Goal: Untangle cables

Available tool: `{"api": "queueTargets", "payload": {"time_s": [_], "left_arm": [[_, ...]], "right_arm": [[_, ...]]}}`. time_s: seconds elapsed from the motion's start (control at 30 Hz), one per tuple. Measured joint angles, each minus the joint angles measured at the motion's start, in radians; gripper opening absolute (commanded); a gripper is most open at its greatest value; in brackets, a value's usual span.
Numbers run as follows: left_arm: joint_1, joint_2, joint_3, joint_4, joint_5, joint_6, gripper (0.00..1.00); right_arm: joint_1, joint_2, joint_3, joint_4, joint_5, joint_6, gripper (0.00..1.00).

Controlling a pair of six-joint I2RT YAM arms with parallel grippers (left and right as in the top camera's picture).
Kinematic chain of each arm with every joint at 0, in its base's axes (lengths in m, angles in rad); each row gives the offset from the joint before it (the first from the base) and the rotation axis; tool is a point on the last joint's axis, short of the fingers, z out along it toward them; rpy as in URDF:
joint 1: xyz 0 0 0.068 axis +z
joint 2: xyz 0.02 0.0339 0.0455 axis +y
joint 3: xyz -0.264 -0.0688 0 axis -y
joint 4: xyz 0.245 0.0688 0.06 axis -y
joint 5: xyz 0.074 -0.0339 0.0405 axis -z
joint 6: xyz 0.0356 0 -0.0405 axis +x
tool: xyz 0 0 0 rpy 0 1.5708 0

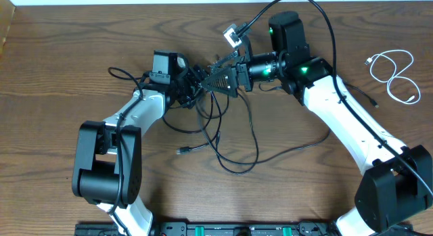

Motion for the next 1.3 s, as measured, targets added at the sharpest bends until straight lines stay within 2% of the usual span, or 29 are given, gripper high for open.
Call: {"api": "queueTargets", "payload": {"time_s": [0.1, 0.33, 0.53, 0.77, 0.9, 1.03, 1.13, 1.2, 1.3], "left_arm": [[0.000, 0.000, 0.000, 0.001, 0.019, 0.019, 0.84], [0.000, 0.000, 0.000, -0.010, 0.076, 0.124, 0.86], [0.000, 0.005, 0.075, -0.209, 0.112, 0.231, 0.86], [-0.001, 0.005, 0.235, -0.468, -0.047, 0.355, 0.86], [-0.002, 0.005, 0.282, -0.557, -0.133, 0.428, 0.83], [-0.012, 0.005, 0.301, -0.570, -0.170, 0.495, 0.82], [-0.045, 0.005, 0.302, -0.587, -0.211, 0.534, 0.72], [-0.074, 0.005, 0.302, -0.593, -0.242, 0.551, 0.58], [-0.126, 0.005, 0.302, -0.610, -0.280, 0.566, 0.52]], "right_arm": [[0.000, 0.000, 0.000, -0.028, 0.043, 0.000, 0.99], [-0.001, 0.000, 0.000, -0.098, 0.188, 0.001, 0.99], [-0.006, 0.000, 0.000, -0.197, 0.327, 0.016, 0.99], [-0.054, 0.000, 0.000, -0.374, 0.501, 0.049, 0.99], [-0.080, 0.000, 0.000, -0.489, 0.640, 0.054, 0.99], [-0.096, 0.000, -0.001, -0.556, 0.750, 0.056, 0.99], [-0.117, 0.000, -0.001, -0.584, 0.820, 0.056, 0.99], [-0.134, 0.000, -0.001, -0.589, 0.849, 0.056, 0.99], [-0.150, 0.000, -0.001, -0.589, 0.868, 0.056, 0.99]]}}
